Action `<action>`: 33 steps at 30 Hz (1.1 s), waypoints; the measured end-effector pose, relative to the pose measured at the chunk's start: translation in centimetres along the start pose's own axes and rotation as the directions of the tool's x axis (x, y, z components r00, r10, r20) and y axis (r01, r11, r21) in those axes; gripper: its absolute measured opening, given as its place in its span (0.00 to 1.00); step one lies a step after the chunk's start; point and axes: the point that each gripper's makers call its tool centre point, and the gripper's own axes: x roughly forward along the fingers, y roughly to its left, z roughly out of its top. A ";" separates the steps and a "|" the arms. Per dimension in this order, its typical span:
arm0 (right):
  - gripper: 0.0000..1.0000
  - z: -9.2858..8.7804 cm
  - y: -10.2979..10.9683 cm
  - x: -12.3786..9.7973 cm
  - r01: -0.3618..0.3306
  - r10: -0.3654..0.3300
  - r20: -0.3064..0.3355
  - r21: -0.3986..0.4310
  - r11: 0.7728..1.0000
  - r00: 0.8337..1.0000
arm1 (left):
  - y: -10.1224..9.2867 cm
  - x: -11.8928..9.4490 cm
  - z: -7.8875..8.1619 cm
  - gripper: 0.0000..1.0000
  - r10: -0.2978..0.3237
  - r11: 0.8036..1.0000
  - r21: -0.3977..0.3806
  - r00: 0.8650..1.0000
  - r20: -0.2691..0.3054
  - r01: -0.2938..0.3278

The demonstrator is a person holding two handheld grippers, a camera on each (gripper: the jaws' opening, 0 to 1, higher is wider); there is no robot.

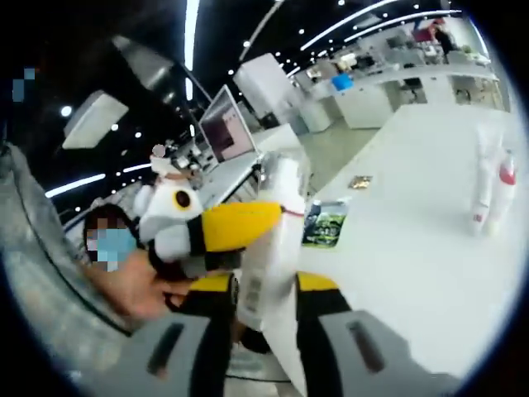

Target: Arrange the skincare products in the storage area until every visible bottle or jar stands upright without overlapping.

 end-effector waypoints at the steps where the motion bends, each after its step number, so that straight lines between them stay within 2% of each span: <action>1: 0.25 0.0 -0.7 0.1 0.059 -0.059 -0.003 -0.022 0.998 0.998 | 0.1 0.0 0.0 0.19 0.013 1.000 0.019 1.000 0.000 -0.013; 2: 0.24 0.1 -1.0 0.1 0.087 -0.087 -0.004 -0.052 0.995 0.996 | 0.0 -0.1 0.1 0.19 0.014 1.000 0.018 1.000 0.005 -0.014; 3: 0.24 0.2 -0.6 0.2 0.078 -0.079 -0.007 -0.053 0.996 0.997 | 0.1 -0.2 0.2 0.19 0.024 0.999 0.038 1.000 0.008 -0.024; 4: 0.23 0.3 -0.4 0.3 0.080 -0.080 -0.009 -0.015 0.997 0.997 | -0.1 -0.3 0.3 0.19 0.023 0.999 0.040 1.000 0.009 -0.023; 5: 0.23 0.4 -0.4 0.2 0.079 -0.080 -0.004 -0.018 0.997 0.997 | -0.1 -0.5 0.6 0.19 0.019 0.999 0.038 1.000 0.016 -0.019; 7: 0.21 0.5 -0.5 0.0 0.060 -0.060 0.001 -0.015 0.998 0.998 | -0.1 -0.7 0.7 0.19 0.010 0.999 0.033 1.000 0.021 -0.011; 8: 0.21 0.7 -0.5 -0.3 0.037 -0.037 0.014 -0.010 0.999 0.999 | -0.5 -0.8 0.9 0.19 -0.024 0.999 0.024 0.999 0.027 0.023; 9: 0.20 0.6 -0.4 -0.5 0.011 -0.011 0.012 -0.002 1.000 1.000 | -0.3 -1.0 0.9 0.20 -0.016 1.000 0.023 1.000 0.021 0.016; 10: 0.20 0.7 0.2 -0.7 -0.035 0.034 0.015 0.020 0.999 0.999 | -1.2 -1.1 0.9 0.20 -0.077 0.996 0.045 0.997 0.015 0.076; 12: 0.20 0.8 0.8 -1.3 -0.087 0.087 0.011 0.028 0.996 0.996 | -1.6 -1.4 0.8 0.21 -0.109 0.994 0.014 0.994 0.009 0.109; 13: 0.20 0.8 1.2 -1.6 -0.121 0.121 0.013 0.021 0.992 0.993 | -2.3 -1.4 0.6 0.22 -0.160 0.987 -0.003 0.987 0.000 0.160; 14: 0.20 1.5 1.7 -2.1 -0.171 0.169 0.050 0.031 0.985 0.984 | -3.1 -1.6 0.0 0.23 -0.216 0.976 -0.048 0.976 -0.039 0.214; 15: 0.20 1.2 2.5 -2.7 -0.242 0.240 0.032 0.097 0.965 0.970 | -3.2 -1.5 -0.2 0.27 -0.225 0.974 -0.045 0.973 -0.044 0.223; 16: 0.20 1.3 2.7 -2.9 -0.268 0.266 0.040 0.100 0.958 0.963 | -3.4 -1.5 -0.6 0.32 -0.244 0.970 -0.027 0.968 -0.063 0.243; 17: 0.20 1.7 3.4 -3.4 -0.335 0.331 0.058 0.089 0.938 0.942 | -4.2 -1.5 -1.3 0.38 -0.294 0.954 -0.087 0.951 -0.097 0.287; 18: 0.20 1.9 3.6 -3.7 -0.355 0.350 0.065 0.096 0.930 0.934 | -4.6 -1.5 -1.6 0.41 -0.324 0.943 -0.116 0.940 -0.110 0.311; 19: 0.20 1.9 4.0 -4.0 -0.383 0.378 0.060 0.121 0.916 0.924 | -4.9 -1.6 -1.7 0.41 -0.343 0.936 -0.121 0.933 -0.111 0.330; 20: 0.20 2.0 4.2 -4.4 -0.407 0.404 0.055 0.096 0.908 0.913 | -5.6 -1.7 -1.4 0.38 -0.382 0.920 -0.132 0.920 -0.086 0.370; 21: 0.20 2.0 4.9 -4.9 -0.452 0.449 0.053 0.129 0.883 0.892 | -6.3 -2.0 -1.4 0.35 -0.417 0.904 -0.138 0.904 -0.088 0.404; 22: 0.20 2.0 5.5 -5.2 -0.486 0.483 0.054 0.126 0.865 0.874 | -6.8 -2.1 -1.1 0.33 -0.448 0.887 -0.158 0.891 -0.072 0.433; 24: 0.20 2.0 6.4 -5.7 -0.540 0.538 0.059 0.147 0.829 0.841 | -7.6 -2.3 -1.4 0.33 -0.486 0.866 -0.184 0.869 -0.092 0.465; 25: 0.20 2.1 6.5 -5.7 -0.550 0.546 0.066 0.126 0.826 0.835 | -7.9 -2.3 -1.5 0.32 -0.502 0.856 -0.196 0.859 -0.098 0.478; 26: 0.20 2.2 7.1 -6.0 -0.585 0.579 0.081 0.139 0.799 0.811 | -8.2 -2.3 -1.3 0.33 -0.521 0.842 -0.213 0.849 -0.087 0.495; 27: 0.20 2.3 7.2 -6.0 -0.598 0.591 0.093 0.154 0.787 0.802 | -8.5 -2.5 -1.3 0.33 -0.540 0.826 -0.245 0.837 -0.088 0.507; 28: 0.20 2.2 7.4 -6.1 -0.610 0.603 0.099 0.182 0.771 0.792 | -8.4 -2.5 -1.3 0.32 -0.538 0.829 -0.234 0.838 -0.089 0.508; 29: 0.20 2.1 6.9 -5.7 -0.594 0.587 0.096 0.180 0.784 0.804 | -8.6 -2.6 -1.1 0.25 -0.548 0.824 -0.223 0.833 -0.082 0.520; 30: 0.20 2.0 6.7 -5.7 -0.596 0.587 0.104 0.177 0.783 0.803 | -8.7 -2.8 -1.5 0.24 -0.544 0.826 -0.240 0.832 -0.104 0.510; 31: 0.21 2.1 6.7 -5.5 -0.589 0.579 0.113 0.189 0.785 0.808 | -8.3 -2.4 -1.3 0.24 -0.528 0.836 -0.239 0.843 -0.103 0.494; 32: 0.21 2.1 6.8 -5.4 -0.588 0.578 0.113 0.197 0.785 0.809 | -8.4 -2.4 -1.4 0.24 -0.530 0.834 -0.248 0.841 -0.110 0.493; 33: 0.21 2.1 6.6 -5.2 -0.564 0.552 0.117 0.175 0.807 0.825 | -8.3 -2.4 -1.4 0.23 -0.522 0.840 -0.238 0.846 -0.110 0.487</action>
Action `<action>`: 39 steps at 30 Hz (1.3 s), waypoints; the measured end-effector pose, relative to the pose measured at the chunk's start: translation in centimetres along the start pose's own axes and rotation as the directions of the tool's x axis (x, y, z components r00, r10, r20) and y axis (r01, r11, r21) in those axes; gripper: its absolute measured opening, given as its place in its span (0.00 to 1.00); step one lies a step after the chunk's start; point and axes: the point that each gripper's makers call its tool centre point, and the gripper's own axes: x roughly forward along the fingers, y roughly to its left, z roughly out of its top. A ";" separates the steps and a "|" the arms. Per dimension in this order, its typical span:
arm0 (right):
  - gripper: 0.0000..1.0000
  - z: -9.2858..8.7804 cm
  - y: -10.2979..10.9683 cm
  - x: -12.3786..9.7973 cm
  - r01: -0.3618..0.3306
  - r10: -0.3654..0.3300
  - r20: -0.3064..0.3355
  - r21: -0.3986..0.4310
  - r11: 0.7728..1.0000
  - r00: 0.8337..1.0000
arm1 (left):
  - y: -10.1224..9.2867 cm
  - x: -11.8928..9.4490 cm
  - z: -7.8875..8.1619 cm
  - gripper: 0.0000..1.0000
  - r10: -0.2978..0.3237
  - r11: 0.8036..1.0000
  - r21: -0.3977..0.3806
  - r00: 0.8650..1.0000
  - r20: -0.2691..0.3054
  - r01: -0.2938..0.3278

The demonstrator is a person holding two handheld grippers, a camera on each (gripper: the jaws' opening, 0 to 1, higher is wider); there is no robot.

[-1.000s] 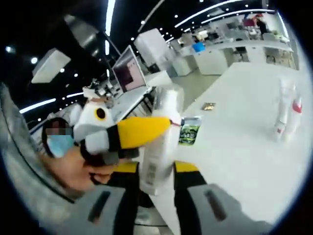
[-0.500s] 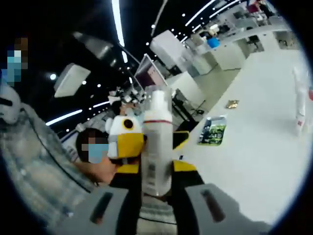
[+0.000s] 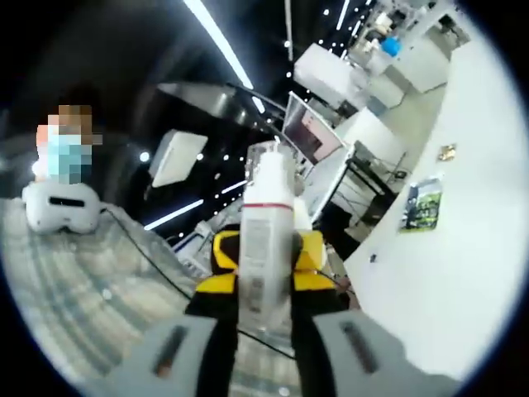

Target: Arrange the skincare products in the storage area until every visible bottle or jar stands upright without overlapping.

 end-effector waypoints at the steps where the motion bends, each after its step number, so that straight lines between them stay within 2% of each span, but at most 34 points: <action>1: 0.21 0.0 -0.7 0.0 0.052 -0.052 0.004 -0.055 0.997 0.999 | 0.5 -0.2 0.2 0.23 0.035 0.999 0.033 0.999 0.009 -0.036; 4: 0.20 0.0 -1.8 -0.3 0.150 -0.149 0.021 -0.124 0.981 0.989 | 1.8 -0.9 0.7 0.23 0.123 0.986 0.105 0.992 0.038 -0.126; 6: 0.20 -0.4 -1.9 -0.8 0.170 -0.171 0.002 -0.125 0.978 0.985 | 2.4 -1.5 1.1 0.22 0.161 0.975 0.142 0.985 0.061 -0.168; 7: 0.21 -0.4 -2.3 -1.3 0.195 -0.195 0.007 -0.118 0.974 0.981 | 3.1 -2.0 1.6 0.22 0.210 0.957 0.187 0.974 0.083 -0.222; 8: 0.23 -0.2 -2.7 -1.7 0.221 -0.220 0.020 -0.119 0.968 0.975 | 3.3 -2.1 1.6 0.22 0.224 0.952 0.195 0.971 0.081 -0.236; 9: 0.26 0.1 -3.3 -2.5 0.269 -0.266 0.042 -0.115 0.956 0.963 | 4.1 -2.7 1.5 0.22 0.285 0.928 0.233 0.956 0.064 -0.292; 10: 0.27 0.4 -3.5 -3.1 0.296 -0.293 0.049 -0.122 0.947 0.955 | 4.6 -2.9 1.3 0.22 0.320 0.908 0.269 0.946 0.051 -0.322; 11: 0.28 0.6 -3.4 -3.3 0.300 -0.295 0.056 -0.128 0.945 0.954 | 5.0 -3.1 1.1 0.22 0.348 0.893 0.292 0.937 0.035 -0.342; 12: 0.29 1.3 -3.4 -3.5 0.326 -0.316 0.087 -0.136 0.936 0.945 | 5.5 -3.3 0.9 0.22 0.386 0.868 0.330 0.922 0.020 -0.371; 13: 0.30 1.6 -3.4 -3.6 0.334 -0.323 0.100 -0.138 0.932 0.941 | 5.8 -3.4 0.7 0.22 0.405 0.852 0.360 0.914 0.010 -0.381; 14: 0.32 2.0 -3.1 -3.3 0.341 -0.328 0.106 -0.145 0.929 0.939 | 6.2 -3.4 0.3 0.22 0.436 0.824 0.406 0.900 -0.006 -0.396; 16: 0.33 3.0 -3.4 -3.2 0.392 -0.370 0.145 -0.171 0.904 0.917 | 6.3 -3.2 -0.3 0.22 0.454 0.803 0.446 0.891 -0.030 -0.394; 18: 0.34 3.3 -3.2 -2.4 0.405 -0.380 0.152 -0.186 0.895 0.912 | 6.4 -2.7 -0.8 0.22 0.467 0.780 0.494 0.883 -0.050 -0.385; 20: 0.33 3.2 -3.8 -1.8 0.444 -0.422 0.146 -0.185 0.877 0.895 | 6.1 -2.3 -1.1 0.22 0.459 0.783 0.497 0.886 -0.058 -0.373; 21: 0.31 2.7 -3.7 -1.5 0.436 -0.418 0.124 -0.207 0.876 0.900 | 5.7 -2.0 -1.4 0.22 0.442 0.786 0.512 0.894 -0.075 -0.346; 22: 0.29 2.5 -4.0 -1.3 0.443 -0.428 0.116 -0.206 0.873 0.896 | 5.5 -1.8 -1.5 0.22 0.436 0.784 0.525 0.896 -0.085 -0.331; 23: 0.28 2.3 -4.2 -1.4 0.460 -0.447 0.109 -0.210 0.863 0.888 | 5.4 -1.7 -1.4 0.22 0.443 0.776 0.533 0.893 -0.079 -0.337; 24: 0.27 2.4 -4.4 -1.5 0.475 -0.459 0.120 -0.222 0.852 0.880 | 5.5 -1.6 -1.7 0.22 0.451 0.774 0.538 0.887 -0.097 -0.334; 25: 0.27 2.3 -4.2 -1.5 0.469 -0.455 0.116 -0.222 0.855 0.883 | 5.5 -1.5 -1.8 0.22 0.458 0.763 0.556 0.883 -0.104 -0.331; 26: 0.25 2.4 -4.1 -1.6 0.477 -0.462 0.119 -0.224 0.850 0.879 | 5.4 -1.4 -1.9 0.22 0.455 0.762 0.561 0.884 -0.106 -0.325; 28: 0.21 2.2 -3.9 -1.4 0.467 -0.453 0.115 -0.223 0.856 0.884 | 5.5 -1.3 -2.0 0.22 0.458 0.762 0.559 0.882 -0.109 -0.326; 29: 0.21 2.2 -4.0 -1.5 0.482 -0.467 0.120 -0.233 0.845 0.876 | 5.6 -1.4 -2.0 0.22 0.463 0.757 0.566 0.880 -0.109 -0.328; 31: 0.21 1.8 -4.0 -1.7 0.484 -0.475 0.100 -0.241 0.841 0.875 | 5.6 -1.4 -2.5 0.23 0.469 0.752 0.576 0.874 -0.125 -0.321; 35: 0.20 1.4 -3.9 -2.0 0.486 -0.477 0.096 -0.244 0.839 0.873 | 5.6 -1.4 -2.9 0.23 0.460 0.758 0.574 0.878 -0.133 -0.310; 39: 0.19 1.0 -4.2 -2.4 0.497 -0.495 0.085 -0.280 0.821 0.865 | 6.1 -1.1 -3.5 0.24 0.466 0.758 0.576 0.872 -0.150 -0.306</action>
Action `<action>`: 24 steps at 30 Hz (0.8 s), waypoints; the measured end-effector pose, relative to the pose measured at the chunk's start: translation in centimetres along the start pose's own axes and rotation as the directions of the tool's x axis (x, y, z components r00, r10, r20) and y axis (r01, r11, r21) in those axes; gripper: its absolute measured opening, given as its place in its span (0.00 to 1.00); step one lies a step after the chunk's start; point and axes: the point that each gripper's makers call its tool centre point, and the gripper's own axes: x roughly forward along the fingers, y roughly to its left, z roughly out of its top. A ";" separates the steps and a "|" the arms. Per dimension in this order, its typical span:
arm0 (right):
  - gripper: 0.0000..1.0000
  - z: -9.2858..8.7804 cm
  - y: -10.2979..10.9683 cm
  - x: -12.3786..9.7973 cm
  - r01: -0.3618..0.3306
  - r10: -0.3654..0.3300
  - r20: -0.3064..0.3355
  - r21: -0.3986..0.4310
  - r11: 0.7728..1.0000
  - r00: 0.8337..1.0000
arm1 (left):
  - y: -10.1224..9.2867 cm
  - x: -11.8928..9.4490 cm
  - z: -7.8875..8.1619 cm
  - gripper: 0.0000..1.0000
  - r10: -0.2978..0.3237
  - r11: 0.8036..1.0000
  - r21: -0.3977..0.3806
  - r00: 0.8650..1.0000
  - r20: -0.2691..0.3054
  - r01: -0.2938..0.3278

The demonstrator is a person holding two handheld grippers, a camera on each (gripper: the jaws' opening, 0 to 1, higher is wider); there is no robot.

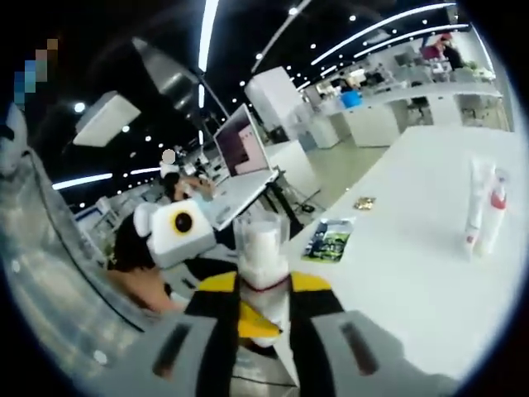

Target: Arrange the skincare products in the storage area until every visible bottle or jar stands upright without overlapping.

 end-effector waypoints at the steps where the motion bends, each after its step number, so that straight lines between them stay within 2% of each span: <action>1: 0.19 0.0 -0.1 0.0 0.000 0.000 -0.002 -0.003 1.000 1.000 | 0.1 0.1 -0.1 0.24 0.005 1.000 -0.007 1.000 0.001 -0.005; 3: 0.19 0.0 -0.5 -0.3 0.000 0.000 -0.002 -0.005 1.000 1.000 | -0.1 0.1 -0.3 0.26 0.001 0.997 -0.078 1.000 0.013 0.000; 5: 0.19 0.2 -0.8 -0.7 0.000 0.000 0.011 0.007 1.000 1.000 | 0.3 -0.1 -0.7 0.33 0.013 0.989 -0.146 0.999 0.032 -0.008; 7: 0.19 0.4 -1.4 -1.2 0.011 -0.011 0.025 0.007 1.000 1.000 | 1.0 -0.4 -1.4 0.39 0.048 0.986 -0.162 0.999 0.019 -0.044; 9: 0.19 0.7 -2.3 -1.7 0.029 -0.029 0.034 0.005 1.000 0.999 | 1.3 -0.9 -1.8 0.39 0.064 0.986 -0.155 0.998 0.012 -0.061; 13: 0.19 1.8 -4.4 -3.0 0.066 -0.067 0.074 0.016 0.998 0.995 | 2.3 -1.8 -1.3 0.40 0.109 0.966 -0.241 0.992 0.058 -0.092; 16: 0.20 3.2 -6.3 -4.1 0.101 -0.103 0.110 0.021 0.995 0.989 | 3.2 -1.9 -1.1 0.45 0.138 0.962 -0.246 0.988 0.066 -0.118; 19: 0.20 4.5 -8.6 -5.0 0.156 -0.152 0.127 -0.022 0.987 0.980 | 4.2 -1.7 -0.9 0.50 0.175 0.957 -0.246 0.983 0.054 -0.156; 22: 0.20 5.2 -11.2 -5.9 0.213 -0.205 0.139 -0.044 0.976 0.969 | 4.0 -1.7 -0.9 0.50 0.173 0.957 -0.244 0.983 0.054 -0.155; 23: 0.20 5.4 -12.3 -6.3 0.239 -0.233 0.146 -0.025 0.971 0.962 | 3.9 -1.7 -0.9 0.50 0.170 0.958 -0.245 0.984 0.053 -0.152; 24: 0.20 5.4 -12.8 -6.5 0.236 -0.232 0.148 -0.013 0.972 0.961 | 3.7 -1.7 -1.0 0.50 0.166 0.958 -0.245 0.985 0.050 -0.149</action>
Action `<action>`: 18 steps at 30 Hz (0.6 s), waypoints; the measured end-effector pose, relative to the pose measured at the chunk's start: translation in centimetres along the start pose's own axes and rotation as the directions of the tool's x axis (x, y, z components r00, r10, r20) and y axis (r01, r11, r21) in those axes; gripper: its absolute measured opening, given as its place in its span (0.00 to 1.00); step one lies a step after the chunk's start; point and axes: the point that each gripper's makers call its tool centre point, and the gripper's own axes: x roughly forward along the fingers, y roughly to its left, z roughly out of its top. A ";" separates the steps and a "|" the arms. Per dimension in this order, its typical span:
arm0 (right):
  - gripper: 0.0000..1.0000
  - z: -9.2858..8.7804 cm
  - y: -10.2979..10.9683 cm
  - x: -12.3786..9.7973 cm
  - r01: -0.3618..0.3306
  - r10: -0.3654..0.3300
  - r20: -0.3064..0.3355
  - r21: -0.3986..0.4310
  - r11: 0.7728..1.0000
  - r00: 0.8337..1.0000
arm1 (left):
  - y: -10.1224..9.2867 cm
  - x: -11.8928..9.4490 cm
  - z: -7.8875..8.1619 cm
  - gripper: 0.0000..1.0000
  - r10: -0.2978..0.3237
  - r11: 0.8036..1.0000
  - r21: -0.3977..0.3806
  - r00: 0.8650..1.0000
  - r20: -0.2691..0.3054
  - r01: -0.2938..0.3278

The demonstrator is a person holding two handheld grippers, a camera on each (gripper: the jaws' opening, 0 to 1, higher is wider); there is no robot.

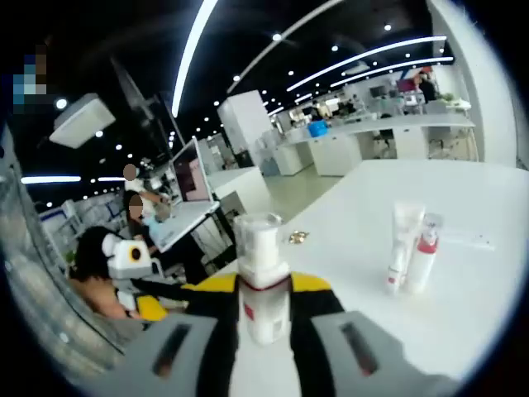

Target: Arrange the skincare products in the storage area until every visible bottle or jar stands upright without overlapping.

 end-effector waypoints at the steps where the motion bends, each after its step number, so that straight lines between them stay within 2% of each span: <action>1: 0.20 0.0 -0.7 -0.1 0.011 -0.011 0.005 0.002 1.000 1.000 | -0.1 0.0 -0.1 0.50 -0.004 1.000 -0.002 1.000 -0.003 0.004; 8: 0.20 -1.8 -5.1 0.1 0.108 -0.109 -0.016 -0.028 0.994 0.994 | 0.2 0.2 0.4 0.50 -0.011 1.000 -0.028 1.000 0.000 0.011; 15: 0.20 -2.8 -7.9 1.0 0.179 -0.179 -0.006 -0.018 0.984 0.984 | 1.2 0.3 0.5 0.50 0.006 0.999 -0.041 1.000 -0.012 -0.006; 18: 0.20 -3.3 -9.4 1.6 0.212 -0.213 -0.015 -0.056 0.976 0.977 | 1.6 0.5 0.7 0.50 0.010 0.999 -0.050 1.000 -0.013 -0.010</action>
